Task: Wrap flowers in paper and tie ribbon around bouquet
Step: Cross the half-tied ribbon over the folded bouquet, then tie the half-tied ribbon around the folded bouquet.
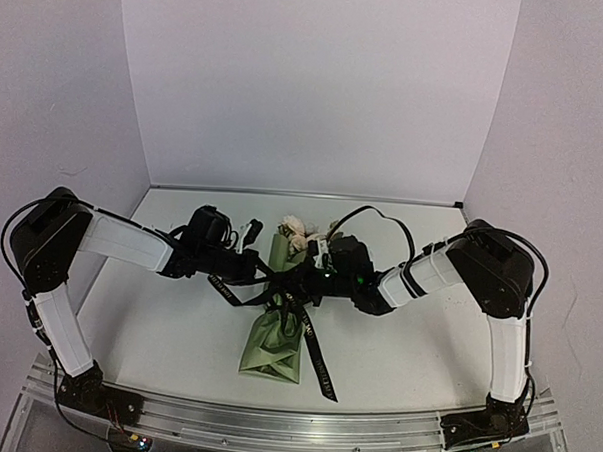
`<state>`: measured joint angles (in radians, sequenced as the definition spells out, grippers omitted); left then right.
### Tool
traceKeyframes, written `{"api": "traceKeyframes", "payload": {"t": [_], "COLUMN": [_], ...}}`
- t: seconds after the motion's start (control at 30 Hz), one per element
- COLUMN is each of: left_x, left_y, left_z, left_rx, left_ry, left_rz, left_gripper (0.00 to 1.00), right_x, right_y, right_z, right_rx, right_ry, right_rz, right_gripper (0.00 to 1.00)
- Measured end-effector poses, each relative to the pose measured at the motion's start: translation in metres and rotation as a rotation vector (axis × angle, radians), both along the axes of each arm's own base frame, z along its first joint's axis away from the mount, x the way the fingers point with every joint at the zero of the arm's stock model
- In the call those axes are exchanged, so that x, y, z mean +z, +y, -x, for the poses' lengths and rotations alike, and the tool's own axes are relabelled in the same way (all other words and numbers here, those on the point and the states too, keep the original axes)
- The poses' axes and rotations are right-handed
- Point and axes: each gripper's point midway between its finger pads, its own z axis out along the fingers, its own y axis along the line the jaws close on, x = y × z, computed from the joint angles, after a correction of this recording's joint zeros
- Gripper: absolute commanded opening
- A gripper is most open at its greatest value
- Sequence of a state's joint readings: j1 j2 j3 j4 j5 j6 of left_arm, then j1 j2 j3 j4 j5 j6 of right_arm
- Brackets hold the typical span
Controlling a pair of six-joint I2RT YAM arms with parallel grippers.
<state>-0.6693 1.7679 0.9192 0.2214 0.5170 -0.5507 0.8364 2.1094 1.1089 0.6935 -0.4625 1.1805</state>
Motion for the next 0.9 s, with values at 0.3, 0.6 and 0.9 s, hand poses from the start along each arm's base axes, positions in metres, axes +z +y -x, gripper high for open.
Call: {"api": "traceKeyframes", "payload": {"t": [0.3, 0.6, 0.9], "left_x": [-0.001, -0.001, -0.005], "left_y": [-0.008, -0.012, -0.01], "left_z": [0.016, 0.024, 0.027], "left_rx": [-0.063, -0.103, -0.118], "left_ry": [0.021, 0.01, 0.009], "left_rz": [0.014, 0.012, -0.008], "left_gripper": [0.0, 0.0, 0.0], "right_x": [-0.007, 0.005, 0.002], "right_y": [-0.02, -0.043, -0.063], "right_z": [0.013, 0.026, 0.036], "right_rx": [-0.013, -0.026, -0.03], "right_ry": [-0.013, -0.046, -0.053], "right_rz": [0.037, 0.087, 0.187], "right_gripper": [0.29, 0.32, 0.35]}}
